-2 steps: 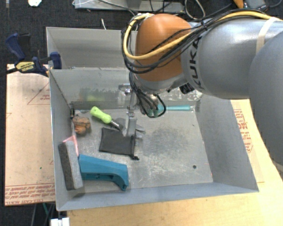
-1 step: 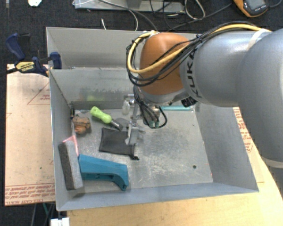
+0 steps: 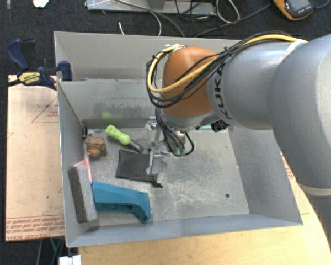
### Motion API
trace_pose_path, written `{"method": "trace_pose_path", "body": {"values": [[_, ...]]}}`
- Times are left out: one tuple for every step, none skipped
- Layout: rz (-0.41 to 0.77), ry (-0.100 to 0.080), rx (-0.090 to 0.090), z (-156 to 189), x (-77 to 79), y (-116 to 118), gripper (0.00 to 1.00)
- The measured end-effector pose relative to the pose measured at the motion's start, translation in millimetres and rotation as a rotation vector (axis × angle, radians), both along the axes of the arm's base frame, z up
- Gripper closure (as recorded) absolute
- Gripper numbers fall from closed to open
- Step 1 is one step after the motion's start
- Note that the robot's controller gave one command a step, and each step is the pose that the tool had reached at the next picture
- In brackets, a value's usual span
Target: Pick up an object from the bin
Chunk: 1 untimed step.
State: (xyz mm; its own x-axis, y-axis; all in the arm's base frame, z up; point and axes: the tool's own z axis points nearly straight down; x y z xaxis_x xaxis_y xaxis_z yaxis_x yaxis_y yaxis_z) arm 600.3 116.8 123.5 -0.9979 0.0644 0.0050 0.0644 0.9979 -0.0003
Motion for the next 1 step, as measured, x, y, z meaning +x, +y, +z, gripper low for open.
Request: {"method": "trace_pose_path", "body": {"values": [[-0.046,-0.004,0.002,2.4,-3.2,26.8,0.00]]}}
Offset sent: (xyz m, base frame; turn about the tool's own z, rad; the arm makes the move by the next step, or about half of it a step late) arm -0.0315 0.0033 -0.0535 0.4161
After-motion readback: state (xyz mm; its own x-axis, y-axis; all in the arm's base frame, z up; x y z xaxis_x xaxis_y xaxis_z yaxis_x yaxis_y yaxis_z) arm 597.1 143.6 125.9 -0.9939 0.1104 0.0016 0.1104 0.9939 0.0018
